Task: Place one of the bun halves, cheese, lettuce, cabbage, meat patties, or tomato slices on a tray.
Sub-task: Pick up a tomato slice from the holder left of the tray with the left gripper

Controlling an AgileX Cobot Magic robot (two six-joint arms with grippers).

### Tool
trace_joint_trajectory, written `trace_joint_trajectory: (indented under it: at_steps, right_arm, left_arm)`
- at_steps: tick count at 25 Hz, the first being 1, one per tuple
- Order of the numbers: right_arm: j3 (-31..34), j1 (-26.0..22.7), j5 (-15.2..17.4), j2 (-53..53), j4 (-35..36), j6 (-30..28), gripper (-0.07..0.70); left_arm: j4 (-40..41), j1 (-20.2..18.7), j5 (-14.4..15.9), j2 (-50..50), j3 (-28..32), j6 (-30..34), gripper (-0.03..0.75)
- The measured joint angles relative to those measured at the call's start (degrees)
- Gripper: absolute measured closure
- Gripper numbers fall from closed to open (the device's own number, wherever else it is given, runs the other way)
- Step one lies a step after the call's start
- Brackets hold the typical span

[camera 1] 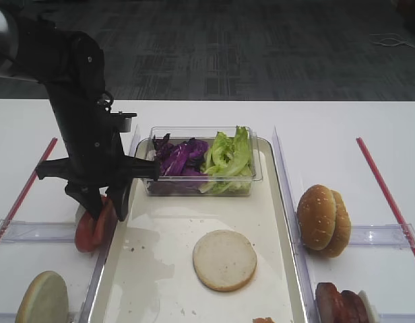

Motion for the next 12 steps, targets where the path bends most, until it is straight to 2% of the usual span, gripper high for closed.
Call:
trace_joint_trajectory:
  at_steps: [12]
  right_arm:
    - [0.0,0.0,0.0,0.0,0.0,0.0,0.178]
  left_arm:
    - [3.4,0.0,0.9,0.0,0.0,-0.4,0.684]
